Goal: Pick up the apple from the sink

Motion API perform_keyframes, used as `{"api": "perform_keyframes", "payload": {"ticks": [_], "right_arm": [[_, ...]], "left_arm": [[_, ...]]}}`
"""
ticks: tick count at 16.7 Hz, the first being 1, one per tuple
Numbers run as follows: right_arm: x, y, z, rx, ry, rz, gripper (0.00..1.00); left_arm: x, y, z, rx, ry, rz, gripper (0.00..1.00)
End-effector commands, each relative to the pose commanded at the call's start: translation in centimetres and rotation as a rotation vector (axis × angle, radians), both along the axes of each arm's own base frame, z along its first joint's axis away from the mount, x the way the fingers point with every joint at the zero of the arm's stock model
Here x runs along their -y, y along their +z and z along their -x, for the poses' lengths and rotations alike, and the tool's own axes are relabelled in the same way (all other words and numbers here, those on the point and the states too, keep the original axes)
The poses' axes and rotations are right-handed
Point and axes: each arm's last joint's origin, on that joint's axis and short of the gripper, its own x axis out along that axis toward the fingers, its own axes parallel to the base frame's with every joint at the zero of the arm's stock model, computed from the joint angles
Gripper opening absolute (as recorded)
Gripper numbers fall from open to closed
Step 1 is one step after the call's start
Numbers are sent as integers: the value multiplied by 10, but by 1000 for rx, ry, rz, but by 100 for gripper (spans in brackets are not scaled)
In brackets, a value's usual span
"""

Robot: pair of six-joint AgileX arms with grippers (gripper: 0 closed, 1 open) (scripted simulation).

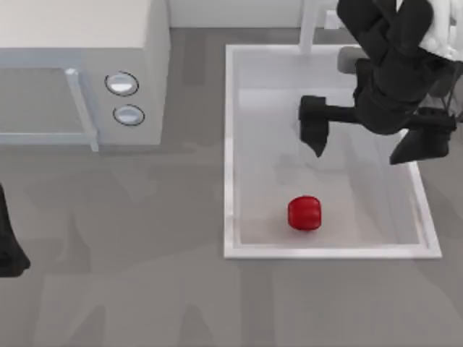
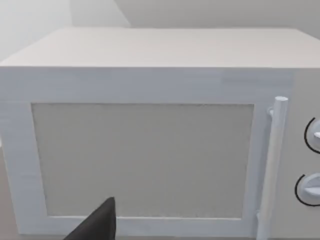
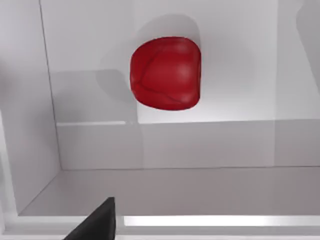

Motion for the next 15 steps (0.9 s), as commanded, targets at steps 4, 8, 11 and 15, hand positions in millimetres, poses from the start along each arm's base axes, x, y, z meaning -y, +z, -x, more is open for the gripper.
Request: {"api": "perform_keyframes", "payload": {"ticks": [4,8,11,15], "right_arm": [[-40,-44,-26,-120,39,65,100],[-51,-60,-32,-154,59,87,100],[-51,-60,-32,-154,59,87,100],[-50,-74,-35,-156,54,87,100]], "left_arm": [[0,0,0,0,0,0,100],[0,0,0,0,0,0,100],[0,0,0,0,0,0,100],[0,0,0,0,0,0,100]]}}
